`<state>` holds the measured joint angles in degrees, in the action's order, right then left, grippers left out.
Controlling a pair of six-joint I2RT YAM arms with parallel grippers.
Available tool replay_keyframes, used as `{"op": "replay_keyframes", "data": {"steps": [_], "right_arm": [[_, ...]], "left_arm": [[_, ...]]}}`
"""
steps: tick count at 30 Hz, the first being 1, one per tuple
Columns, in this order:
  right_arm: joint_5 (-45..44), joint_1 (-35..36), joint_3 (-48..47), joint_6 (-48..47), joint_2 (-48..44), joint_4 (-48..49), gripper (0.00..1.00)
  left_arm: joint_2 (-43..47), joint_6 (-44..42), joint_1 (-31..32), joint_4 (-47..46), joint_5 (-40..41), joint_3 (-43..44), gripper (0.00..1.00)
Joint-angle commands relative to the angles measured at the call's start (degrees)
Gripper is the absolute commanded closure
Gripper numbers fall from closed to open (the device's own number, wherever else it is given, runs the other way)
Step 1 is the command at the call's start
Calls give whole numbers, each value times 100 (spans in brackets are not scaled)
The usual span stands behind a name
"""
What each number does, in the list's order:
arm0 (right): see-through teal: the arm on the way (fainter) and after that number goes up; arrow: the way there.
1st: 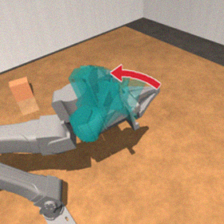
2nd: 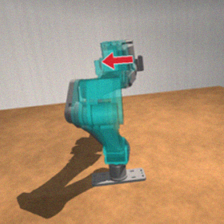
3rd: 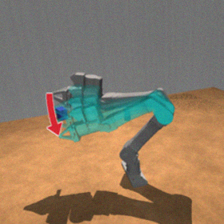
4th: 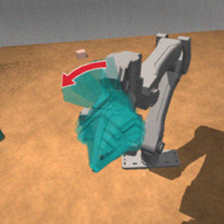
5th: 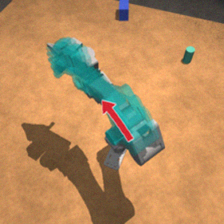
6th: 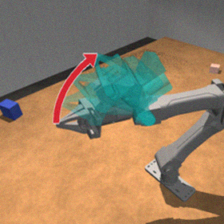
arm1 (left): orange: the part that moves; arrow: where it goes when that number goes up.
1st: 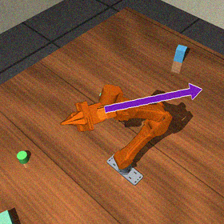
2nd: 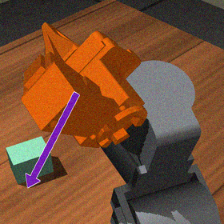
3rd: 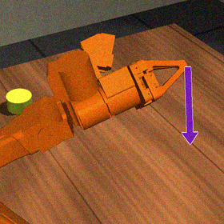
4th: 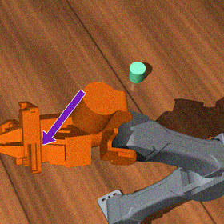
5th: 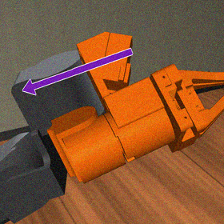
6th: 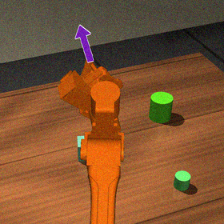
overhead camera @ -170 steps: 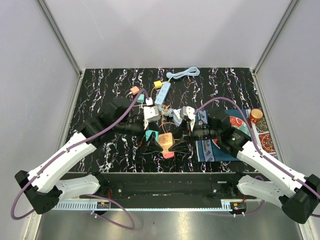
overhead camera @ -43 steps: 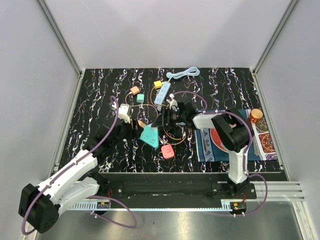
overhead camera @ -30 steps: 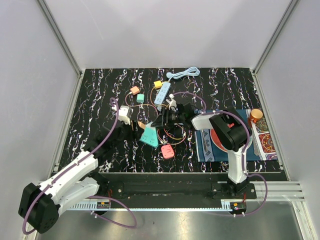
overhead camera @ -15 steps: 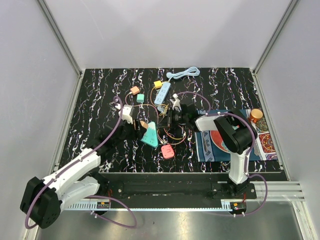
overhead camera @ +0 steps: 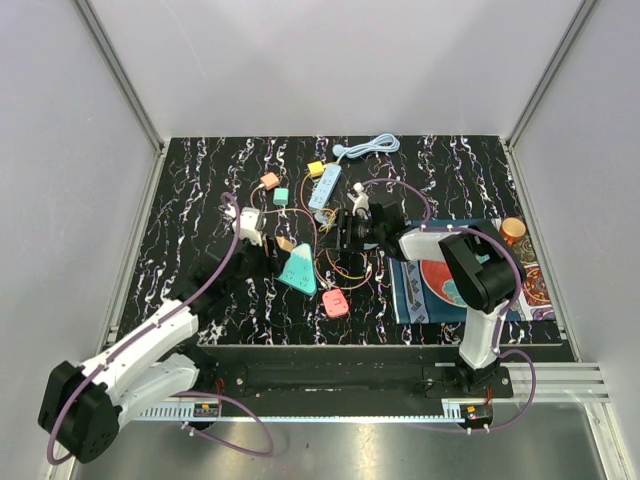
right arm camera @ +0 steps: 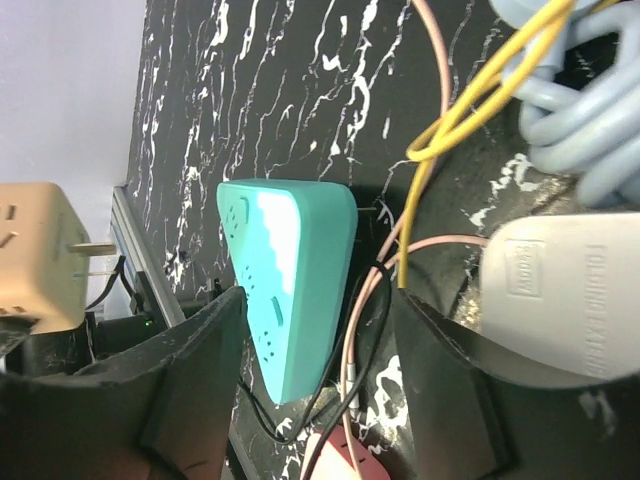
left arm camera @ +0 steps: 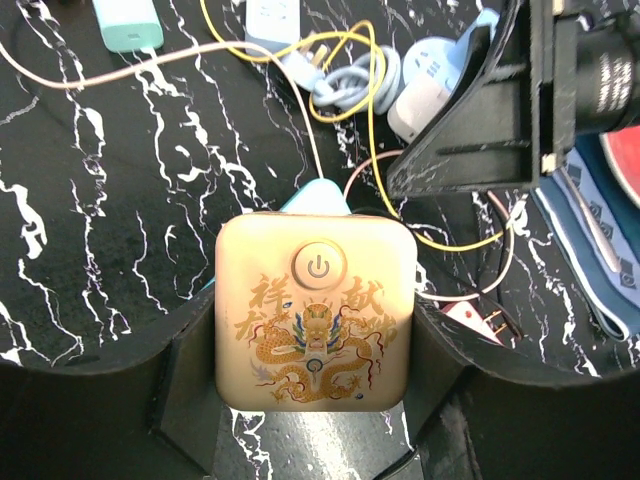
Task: Insert the plug
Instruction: Pick up the socket from the center of the board.
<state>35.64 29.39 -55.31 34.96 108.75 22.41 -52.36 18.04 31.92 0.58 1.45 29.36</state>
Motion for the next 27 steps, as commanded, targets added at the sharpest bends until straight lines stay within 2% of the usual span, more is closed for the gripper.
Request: {"op": "replay_keyframes", "data": {"steps": [1, 6, 14, 17, 24, 27], "right_arm": [[-48, 251, -366, -24, -65, 36, 32], [-417, 488, -805, -68, 208, -272, 23], [-769, 674, -1298, -139, 797, -756, 20], [-472, 700, -1403, -95, 999, -756, 19], [110, 823, -1457, 37, 1140, -475, 25], [93, 797, -1404, 55, 1087, -475, 35]], "left_arm": [[498, 103, -28, -225, 303, 8, 100], [815, 208, -28, -155, 364, -89, 100], [859, 279, -28, -304, 312, -194, 100], [850, 296, -28, -409, 268, -264, 100], [894, 358, -19, -585, 259, -467, 100], [920, 358, -19, -612, 276, -519, 100]]}}
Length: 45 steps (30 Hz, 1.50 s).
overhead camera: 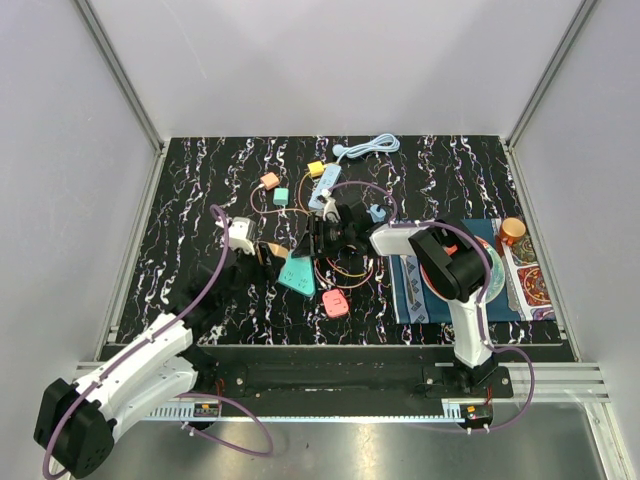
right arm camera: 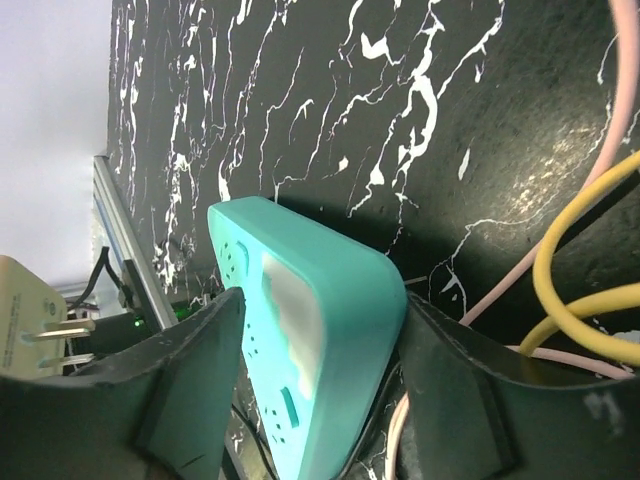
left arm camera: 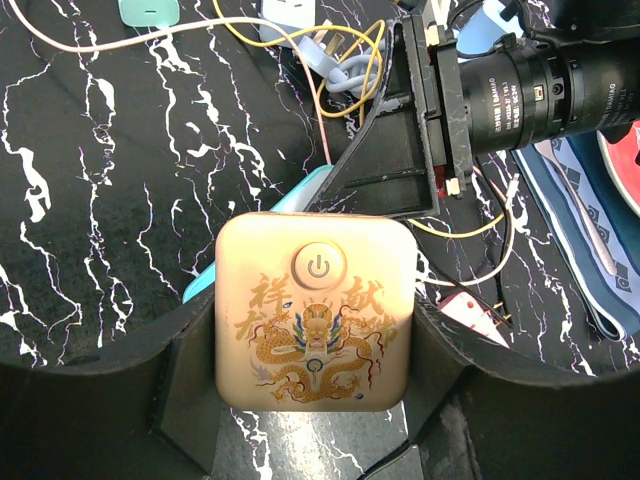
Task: Insert the plug
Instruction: Pick up the socket from the center of the board.
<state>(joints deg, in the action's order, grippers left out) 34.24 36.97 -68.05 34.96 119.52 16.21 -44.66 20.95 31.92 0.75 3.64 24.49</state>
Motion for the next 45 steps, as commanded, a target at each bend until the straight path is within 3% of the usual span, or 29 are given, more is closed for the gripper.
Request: {"op": "replay_keyframes", "data": {"steps": [1, 9, 12, 23, 33, 45], "right_arm": [[198, 47, -77, 3, -17, 137, 38], [48, -269, 423, -191, -491, 102, 76], [74, -471, 590, -226, -632, 111, 80], [232, -884, 864, -226, -720, 163, 76], [276, -946, 978, -297, -773, 225, 75], [540, -981, 987, -147, -597, 453, 75]], "left_arm": [[142, 58, -19, -664, 67, -49, 100], [-33, -38, -19, -848, 76, -102, 100], [-174, -126, -19, -1041, -3, -120, 100], [-1009, -521, -28, -1920, -583, -199, 96], [-1870, -873, -28, -2290, -777, -24, 100], [-2187, -988, -195, -2887, -935, -23, 100]]}}
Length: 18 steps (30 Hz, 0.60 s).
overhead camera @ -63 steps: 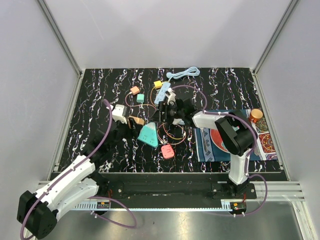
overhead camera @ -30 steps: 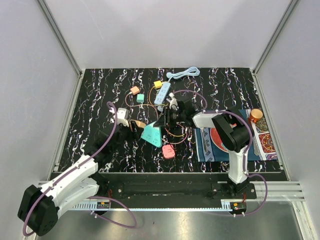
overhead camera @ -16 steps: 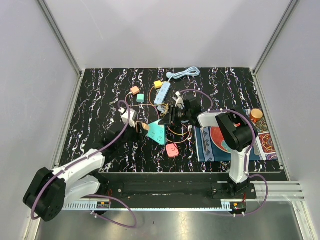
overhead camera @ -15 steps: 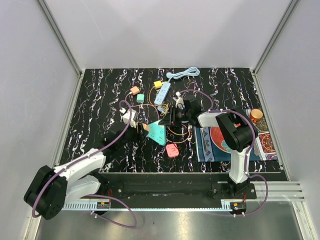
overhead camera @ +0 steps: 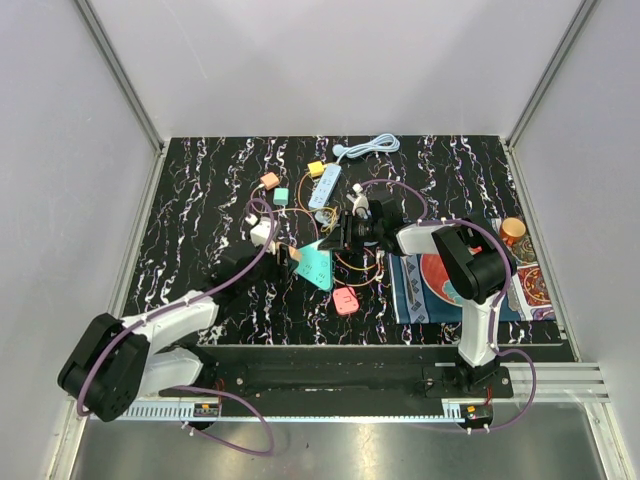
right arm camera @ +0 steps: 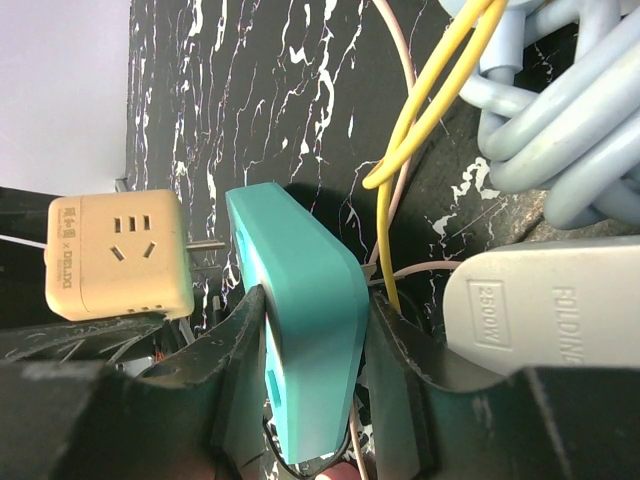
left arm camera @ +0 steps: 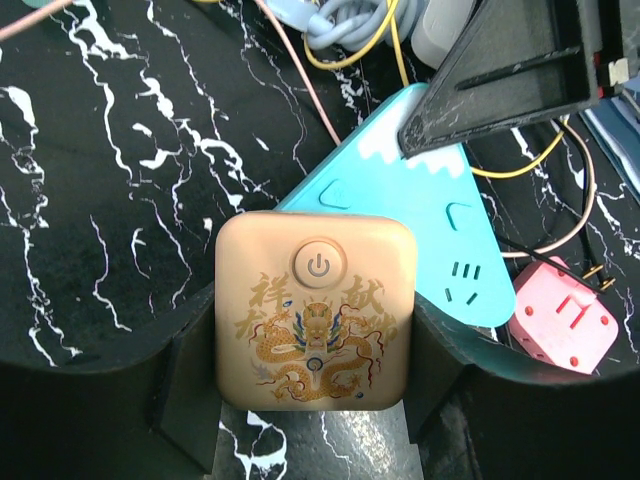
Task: Insert the plug
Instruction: Pick up the socket from the center of the board, then insert the plug into the socket.
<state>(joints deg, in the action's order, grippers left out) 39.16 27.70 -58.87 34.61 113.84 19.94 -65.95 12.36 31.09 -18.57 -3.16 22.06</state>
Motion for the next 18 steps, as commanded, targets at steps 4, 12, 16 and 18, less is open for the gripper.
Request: {"op": "replay_keyframes", "data": {"steps": [4, 12, 16, 18], "right_arm": [[57, -55, 69, -104, -11, 106, 76], [110, -72, 78, -77, 24, 141, 76], [145, -81, 86, -33, 42, 203, 76], [145, -72, 86, -25, 42, 203, 77]], "left_arm": [[-225, -50, -288, -1210, -632, 228, 100], [-568, -102, -349, -1255, -906, 342, 100], [-655, -128, -349, -1255, -871, 325, 100], [-699, -146, -349, -1193, -958, 368, 100]]}}
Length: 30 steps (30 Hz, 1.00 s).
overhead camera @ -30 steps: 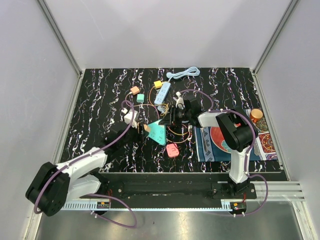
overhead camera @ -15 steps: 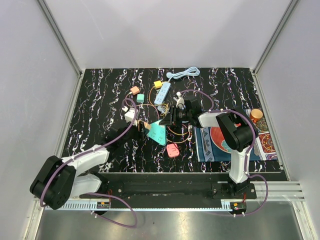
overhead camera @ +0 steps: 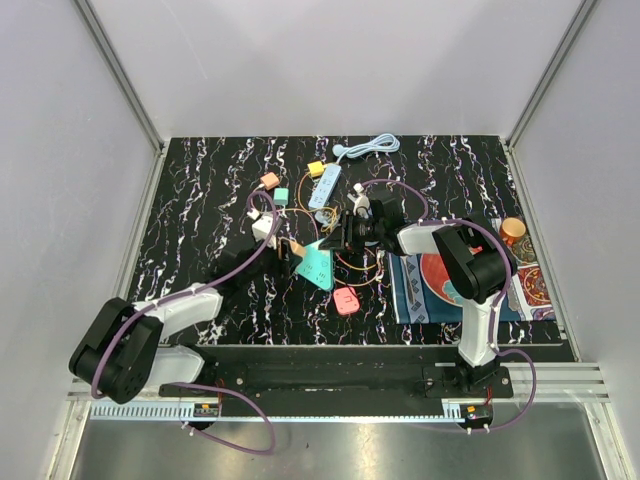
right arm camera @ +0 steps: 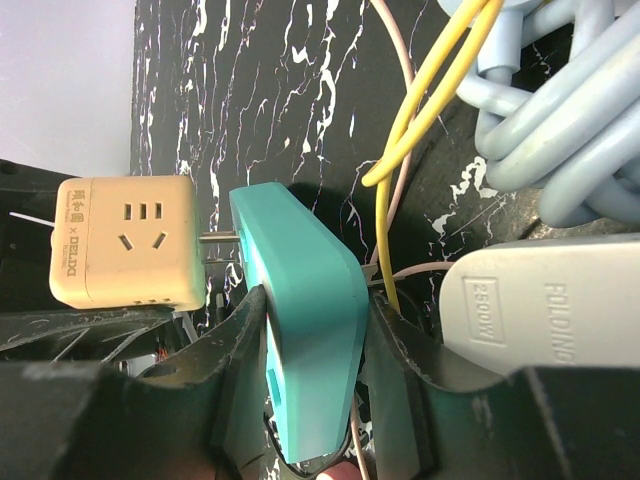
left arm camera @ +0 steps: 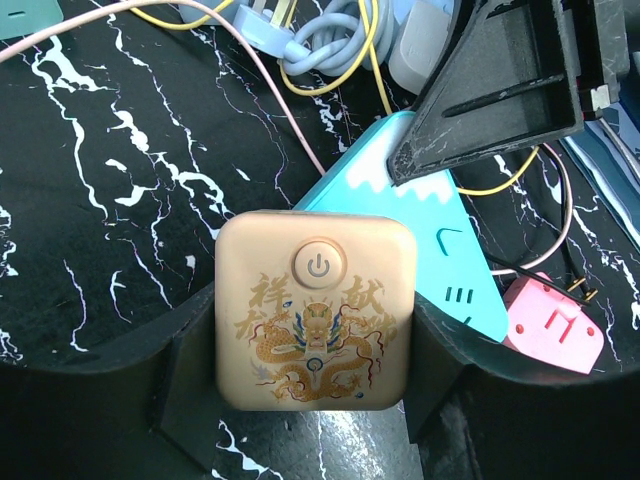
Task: Insert the plug
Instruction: Insert the plug into the socket.
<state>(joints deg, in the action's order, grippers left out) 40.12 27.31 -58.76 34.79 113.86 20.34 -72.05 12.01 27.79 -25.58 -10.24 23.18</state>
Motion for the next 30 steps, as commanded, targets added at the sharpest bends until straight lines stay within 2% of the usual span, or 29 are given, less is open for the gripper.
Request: {"op": "replay_keyframes", "data": {"steps": [1, 13, 30], "right_arm": [[49, -41, 84, -42, 39, 163, 77], [40, -50, 93, -51, 39, 163, 78], [66, -50, 93, -59, 57, 172, 78]], "left_arm": [[-90, -111, -28, -448, -303, 275, 100], [517, -146, 33, 106, 189, 117, 100], [95, -208, 77, 71, 127, 187, 100]]}}
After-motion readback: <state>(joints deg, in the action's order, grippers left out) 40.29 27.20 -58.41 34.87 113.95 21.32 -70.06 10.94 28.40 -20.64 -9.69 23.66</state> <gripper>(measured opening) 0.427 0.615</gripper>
